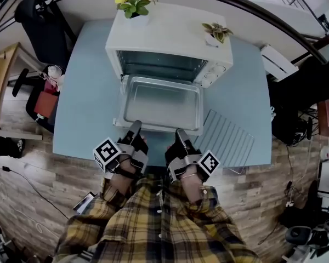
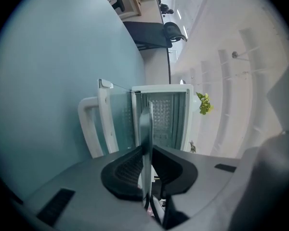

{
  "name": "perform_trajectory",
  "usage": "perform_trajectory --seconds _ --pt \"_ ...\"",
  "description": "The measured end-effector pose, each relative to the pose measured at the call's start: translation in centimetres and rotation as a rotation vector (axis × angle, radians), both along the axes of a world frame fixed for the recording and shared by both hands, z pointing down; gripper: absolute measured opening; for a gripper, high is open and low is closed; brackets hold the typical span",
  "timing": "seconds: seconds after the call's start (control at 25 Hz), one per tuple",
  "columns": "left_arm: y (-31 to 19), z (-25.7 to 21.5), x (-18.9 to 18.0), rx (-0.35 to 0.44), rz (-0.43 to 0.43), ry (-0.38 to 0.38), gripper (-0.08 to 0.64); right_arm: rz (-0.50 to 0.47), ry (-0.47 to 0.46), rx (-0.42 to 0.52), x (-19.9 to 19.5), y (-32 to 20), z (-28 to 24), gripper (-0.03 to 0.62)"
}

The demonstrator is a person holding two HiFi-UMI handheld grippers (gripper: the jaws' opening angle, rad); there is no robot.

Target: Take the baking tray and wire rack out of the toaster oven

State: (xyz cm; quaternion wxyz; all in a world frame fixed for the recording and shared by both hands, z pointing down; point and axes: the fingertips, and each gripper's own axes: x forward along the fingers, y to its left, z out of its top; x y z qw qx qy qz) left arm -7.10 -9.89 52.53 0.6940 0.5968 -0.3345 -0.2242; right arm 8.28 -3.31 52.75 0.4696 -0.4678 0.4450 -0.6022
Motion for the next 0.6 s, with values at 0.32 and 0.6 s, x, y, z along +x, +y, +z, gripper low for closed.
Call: perform_trajectory --seconds 0.32,0.6 --pt "4.3 -0.3 5.3 -0.006 0.151 -0.015 0.058 0.111 -0.010 -0.012 4.6 6.0 -0.3 0.018" --pt "7.5 -1.0 12.8 0.002 0.331 -0.007 0.060 0.295 -0.005 -0.016 10.5 11.6 -0.8 0.017"
